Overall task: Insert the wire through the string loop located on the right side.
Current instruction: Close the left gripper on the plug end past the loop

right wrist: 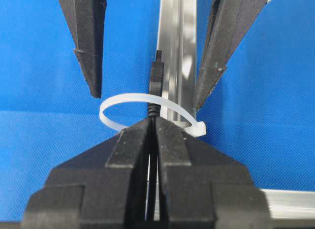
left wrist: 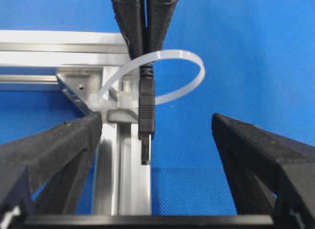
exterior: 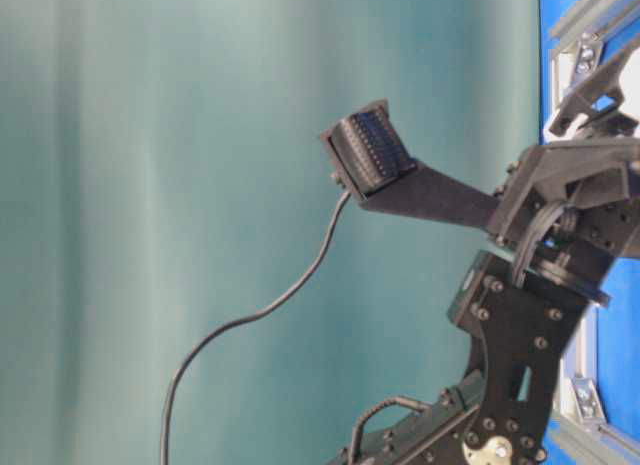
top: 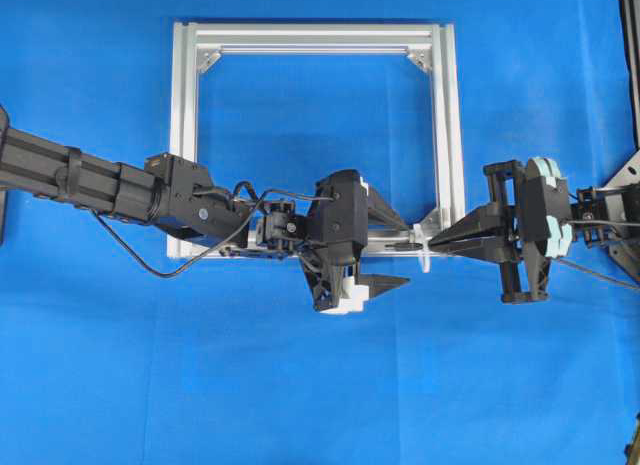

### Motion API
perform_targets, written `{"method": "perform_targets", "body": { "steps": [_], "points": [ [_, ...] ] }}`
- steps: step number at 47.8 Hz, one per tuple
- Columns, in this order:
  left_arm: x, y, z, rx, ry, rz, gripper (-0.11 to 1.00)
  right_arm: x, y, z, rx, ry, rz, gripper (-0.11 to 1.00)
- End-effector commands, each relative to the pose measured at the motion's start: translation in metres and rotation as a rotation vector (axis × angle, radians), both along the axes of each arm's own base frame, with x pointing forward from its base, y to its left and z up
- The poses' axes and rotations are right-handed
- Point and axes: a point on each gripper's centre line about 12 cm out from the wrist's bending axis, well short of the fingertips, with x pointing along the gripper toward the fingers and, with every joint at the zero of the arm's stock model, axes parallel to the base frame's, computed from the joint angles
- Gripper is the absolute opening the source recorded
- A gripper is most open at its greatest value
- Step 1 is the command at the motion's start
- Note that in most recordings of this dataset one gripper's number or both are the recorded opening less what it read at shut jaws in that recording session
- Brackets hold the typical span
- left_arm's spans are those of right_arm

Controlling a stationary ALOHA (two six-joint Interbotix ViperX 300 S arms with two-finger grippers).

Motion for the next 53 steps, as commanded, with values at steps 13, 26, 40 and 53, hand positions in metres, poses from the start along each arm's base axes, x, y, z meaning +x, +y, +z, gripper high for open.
{"method": "perform_targets", "body": {
  "steps": [13,26,40,53],
  "points": [
    [0.0072,0.0009,0.0205,0.002,-0.057,0.000,0.83,0.0052,0.0004,0.0062,0.001,-0.029,-0.001,-0.04],
    [0.0117,0.0021,0.0257,0.021,-0.078,-0.003,0.17,0.0052,0.0004,0.0062,0.001,-0.029,-0.001,-0.04],
    [0.0094,0.0031,0.0231,0.030,-0.068,-0.005,0.08,0.0050,0.0006,0.0057,-0.001,-0.025,0.002,-0.04],
    [0.0097,0.0030,0.0241,0.030,-0.068,-0.006,0.08,0.0044,0.0002,0.0048,-0.008,-0.015,0.005,-0.03]
  ]
}}
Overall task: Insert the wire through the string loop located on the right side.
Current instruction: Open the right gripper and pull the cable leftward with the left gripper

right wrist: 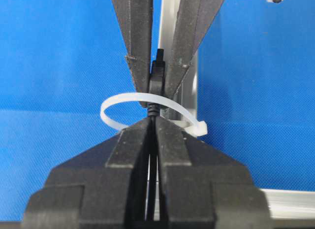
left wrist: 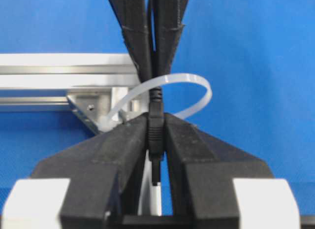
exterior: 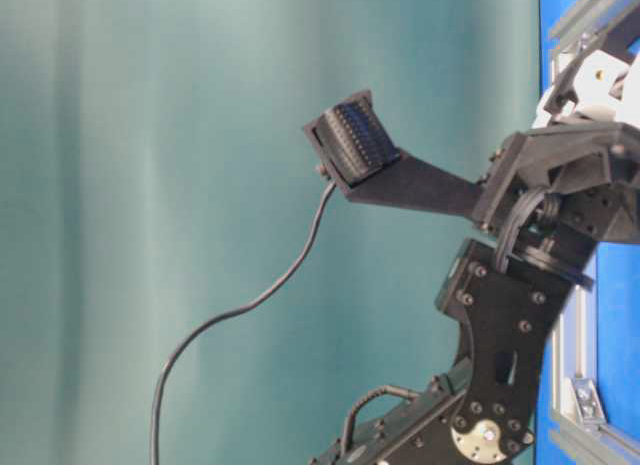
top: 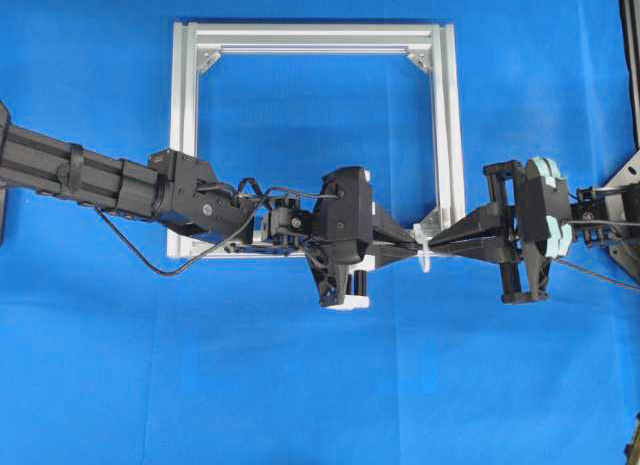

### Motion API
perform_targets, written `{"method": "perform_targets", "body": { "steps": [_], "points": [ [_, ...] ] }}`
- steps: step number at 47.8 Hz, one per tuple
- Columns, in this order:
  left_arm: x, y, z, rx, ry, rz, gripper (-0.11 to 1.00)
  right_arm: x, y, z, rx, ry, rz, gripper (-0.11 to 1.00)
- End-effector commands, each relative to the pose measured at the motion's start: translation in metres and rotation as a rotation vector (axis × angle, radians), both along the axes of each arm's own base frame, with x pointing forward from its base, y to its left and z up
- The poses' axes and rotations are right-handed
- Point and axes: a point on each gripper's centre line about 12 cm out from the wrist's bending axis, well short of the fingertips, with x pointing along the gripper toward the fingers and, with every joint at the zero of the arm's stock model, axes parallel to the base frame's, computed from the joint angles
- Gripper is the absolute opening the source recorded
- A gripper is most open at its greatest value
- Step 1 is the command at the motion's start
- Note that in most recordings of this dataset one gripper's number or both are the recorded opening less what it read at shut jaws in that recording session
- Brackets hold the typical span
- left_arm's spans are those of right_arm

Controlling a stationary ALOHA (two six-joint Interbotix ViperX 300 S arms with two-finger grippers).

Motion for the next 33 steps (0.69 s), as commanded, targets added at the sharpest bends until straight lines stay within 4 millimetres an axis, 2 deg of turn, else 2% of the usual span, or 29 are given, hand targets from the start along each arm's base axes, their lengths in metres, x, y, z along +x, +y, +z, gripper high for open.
{"method": "perform_targets", "body": {
  "steps": [1,5,9,11,19,23,25,29,33],
  "points": [
    [0.003,0.000,0.017,-0.002,-0.041,-0.001,0.08,0.005,0.001,0.005,-0.002,-0.020,0.003,-0.03],
    [0.003,0.000,0.017,-0.002,-0.040,-0.001,0.08,0.005,0.001,0.005,-0.003,-0.020,0.004,0.01],
    [0.003,0.000,0.017,-0.002,-0.040,-0.001,0.08,0.005,0.001,0.005,-0.001,-0.017,0.000,0.14],
    [0.003,0.000,0.017,-0.002,-0.040,-0.001,0.08,0.005,0.000,0.005,0.001,-0.015,-0.002,0.24],
    [0.003,0.000,0.017,-0.002,-0.040,-0.001,0.08,0.004,-0.001,0.004,0.006,-0.011,-0.013,0.74],
    [0.003,0.000,0.017,-0.002,-0.038,-0.001,0.08,0.004,-0.001,0.004,0.006,-0.013,-0.013,0.94],
    [0.002,0.000,0.016,-0.002,-0.037,-0.001,0.08,0.004,-0.001,0.005,0.007,-0.014,-0.013,0.97],
    [0.001,0.000,0.016,-0.002,-0.035,-0.001,0.08,0.004,-0.001,0.004,0.006,-0.013,-0.013,0.94],
    [-0.007,0.001,0.017,-0.001,-0.025,-0.001,0.08,0.004,-0.001,0.004,0.006,-0.013,-0.013,0.95]
  ]
}}
